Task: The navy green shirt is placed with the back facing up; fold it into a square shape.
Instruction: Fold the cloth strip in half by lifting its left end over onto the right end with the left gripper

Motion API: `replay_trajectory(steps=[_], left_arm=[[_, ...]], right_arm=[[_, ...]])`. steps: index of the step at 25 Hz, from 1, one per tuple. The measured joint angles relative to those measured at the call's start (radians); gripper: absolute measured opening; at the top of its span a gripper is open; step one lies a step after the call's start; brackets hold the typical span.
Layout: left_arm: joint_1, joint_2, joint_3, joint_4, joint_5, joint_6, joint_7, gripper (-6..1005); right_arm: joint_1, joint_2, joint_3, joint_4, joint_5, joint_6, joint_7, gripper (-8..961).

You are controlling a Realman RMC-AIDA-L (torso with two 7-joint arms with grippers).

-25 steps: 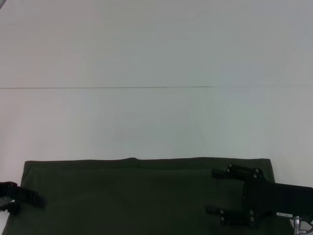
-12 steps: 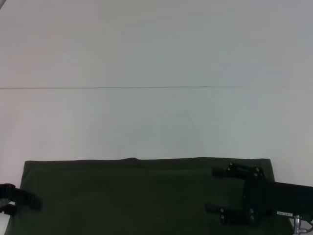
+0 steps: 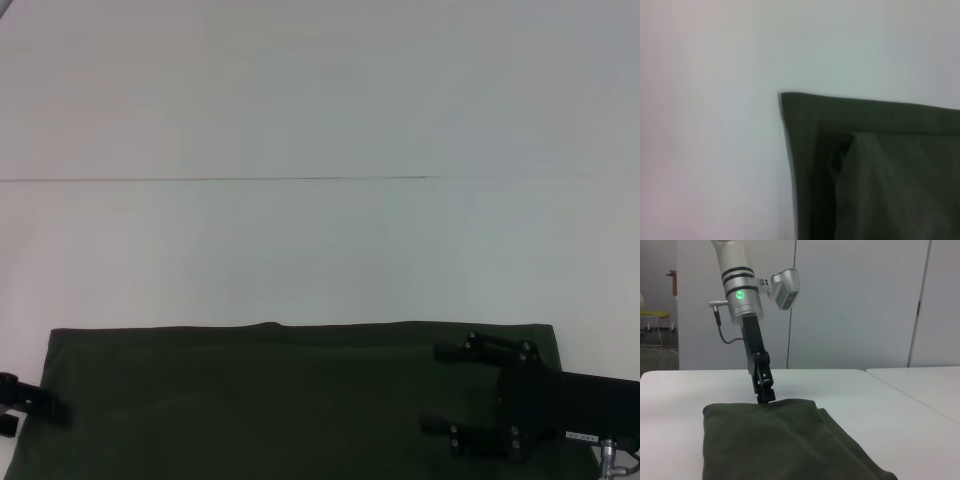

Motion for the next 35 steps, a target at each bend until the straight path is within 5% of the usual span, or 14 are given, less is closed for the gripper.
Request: replay_trajectory(steps=[35], left_arm=[[0.014, -0.005, 0.002, -0.002, 0.03, -0.041, 0.001, 839]], right_arm=[[0.002, 0.002, -0.005, 0.002, 0.005, 0.003, -0.002, 819]])
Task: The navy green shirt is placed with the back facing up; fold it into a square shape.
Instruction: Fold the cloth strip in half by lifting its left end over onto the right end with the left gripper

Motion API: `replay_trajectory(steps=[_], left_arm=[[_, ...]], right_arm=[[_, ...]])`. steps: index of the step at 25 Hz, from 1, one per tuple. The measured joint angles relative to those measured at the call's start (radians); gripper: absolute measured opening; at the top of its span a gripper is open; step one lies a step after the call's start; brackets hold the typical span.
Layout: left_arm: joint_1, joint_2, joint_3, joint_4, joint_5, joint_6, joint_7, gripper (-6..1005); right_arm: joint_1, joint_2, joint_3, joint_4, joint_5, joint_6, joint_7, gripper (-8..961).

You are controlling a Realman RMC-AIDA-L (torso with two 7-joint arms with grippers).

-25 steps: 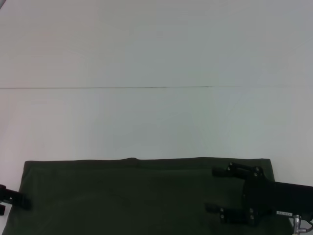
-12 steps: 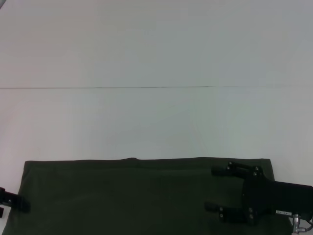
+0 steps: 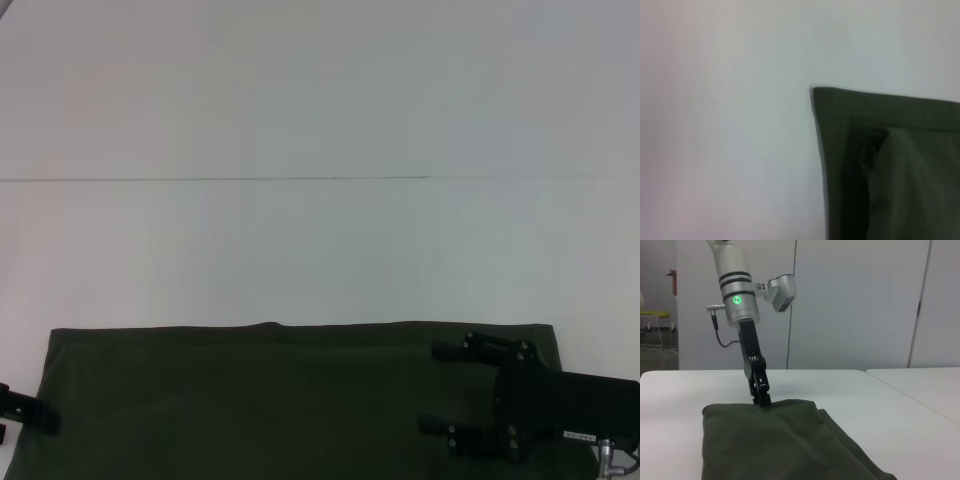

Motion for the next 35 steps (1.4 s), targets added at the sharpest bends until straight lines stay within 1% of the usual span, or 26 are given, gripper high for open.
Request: replay_trajectory(steps=[27, 35], left_arm=[[0.005, -0.001, 0.001, -0.005, 0.0, -0.006, -0.002, 840], [0.006, -0.006, 0.004, -0.008, 0.0, -0.023, 0.005, 840]], right_arm=[[-0.004, 0.002, -0.001, 0.0, 0.0, -0.003, 0.0, 820], [-0.004, 0.002, 0.003, 0.0, 0.0, -0.003, 0.0, 819]])
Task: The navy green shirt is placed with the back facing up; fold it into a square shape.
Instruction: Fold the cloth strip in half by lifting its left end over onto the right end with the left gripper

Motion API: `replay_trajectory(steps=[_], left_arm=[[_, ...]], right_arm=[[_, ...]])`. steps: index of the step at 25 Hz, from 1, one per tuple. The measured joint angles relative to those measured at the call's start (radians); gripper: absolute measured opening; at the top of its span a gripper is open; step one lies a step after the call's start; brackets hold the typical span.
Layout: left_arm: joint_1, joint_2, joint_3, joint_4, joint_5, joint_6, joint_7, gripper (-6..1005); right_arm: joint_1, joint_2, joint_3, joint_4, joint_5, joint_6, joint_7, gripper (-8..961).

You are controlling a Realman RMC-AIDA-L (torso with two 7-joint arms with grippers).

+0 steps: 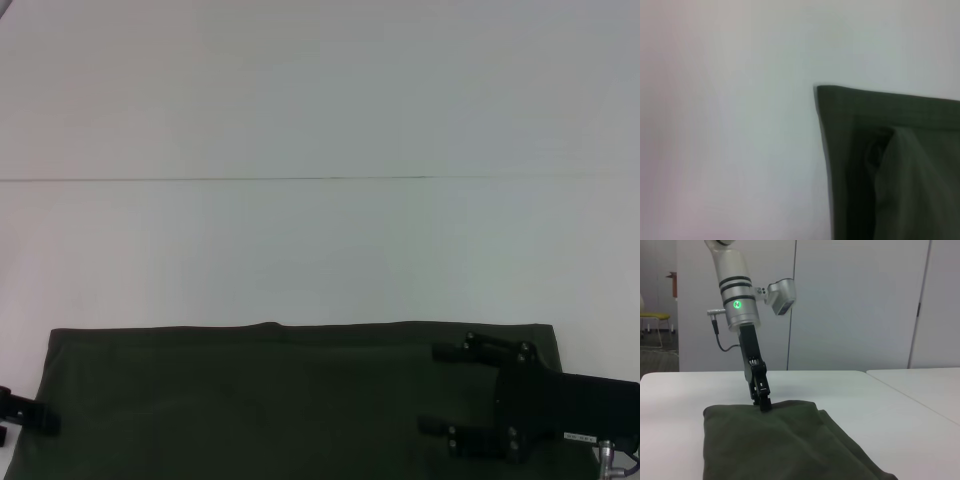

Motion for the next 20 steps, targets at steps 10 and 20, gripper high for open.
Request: replay_trajectory(steps=[10, 20], left_arm=[[0.007, -0.004, 0.011, -0.003, 0.0, -0.009, 0.0, 840], [0.002, -0.001, 0.008, -0.029, -0.007, -0.009, -0.001, 839]], right_arm=[[0.003, 0.0, 0.002, 0.0, 0.0, -0.001, 0.0, 819], [0.002, 0.0, 0.002, 0.0, 0.0, -0.008, 0.002, 819]])
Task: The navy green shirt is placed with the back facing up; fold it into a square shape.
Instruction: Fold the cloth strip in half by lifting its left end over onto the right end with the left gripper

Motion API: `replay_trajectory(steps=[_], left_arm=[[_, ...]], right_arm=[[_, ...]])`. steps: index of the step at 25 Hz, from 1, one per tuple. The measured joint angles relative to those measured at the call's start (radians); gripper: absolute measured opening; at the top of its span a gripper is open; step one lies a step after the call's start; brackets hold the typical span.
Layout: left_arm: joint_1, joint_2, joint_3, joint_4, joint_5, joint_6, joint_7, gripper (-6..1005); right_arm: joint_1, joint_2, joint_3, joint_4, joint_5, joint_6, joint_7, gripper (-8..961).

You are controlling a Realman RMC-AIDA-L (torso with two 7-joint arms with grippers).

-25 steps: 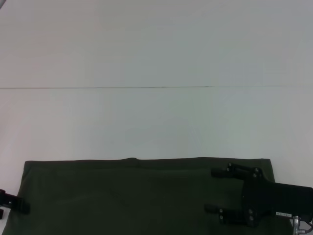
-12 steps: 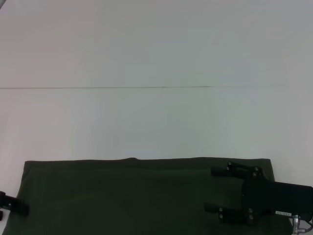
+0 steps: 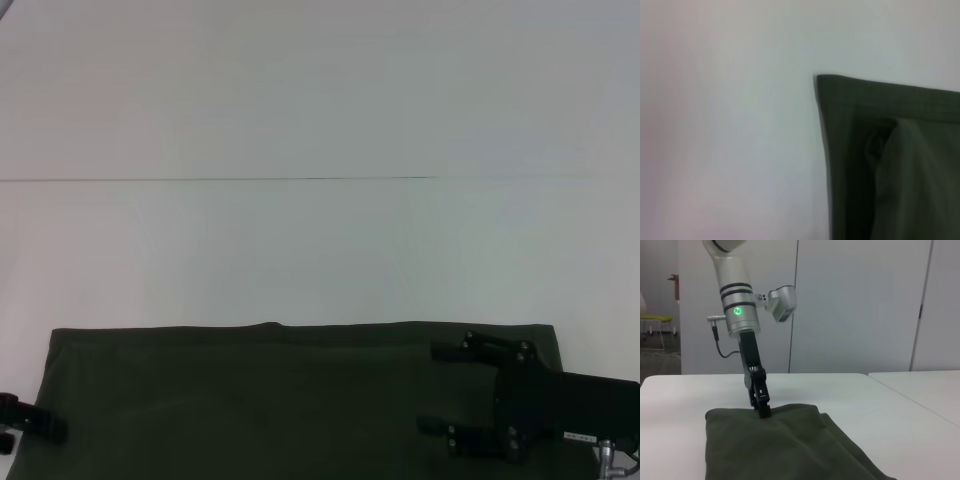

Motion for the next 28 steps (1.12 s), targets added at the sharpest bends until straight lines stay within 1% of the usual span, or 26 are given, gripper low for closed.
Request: replay_trajectory(steps=[13, 21, 28], left_arm=[[-0.002, -0.002, -0.005, -0.013, -0.011, 0.003, 0.0, 840], [-0.003, -0.004, -0.003, -0.03, -0.053, 0.012, 0.001, 839], [-0.004, -0.004, 0.0, -0.037, -0.057, 0.014, 0.002, 839]], right_arm=[[-0.006, -0.001, 0.0, 0.0, 0.0, -0.002, -0.001, 819], [-0.009, -0.001, 0.0, -0.001, 0.0, -0.007, -0.001, 819], [-0.01, -0.001, 0.0, -0.002, 0.003, -0.007, -0.001, 818]])
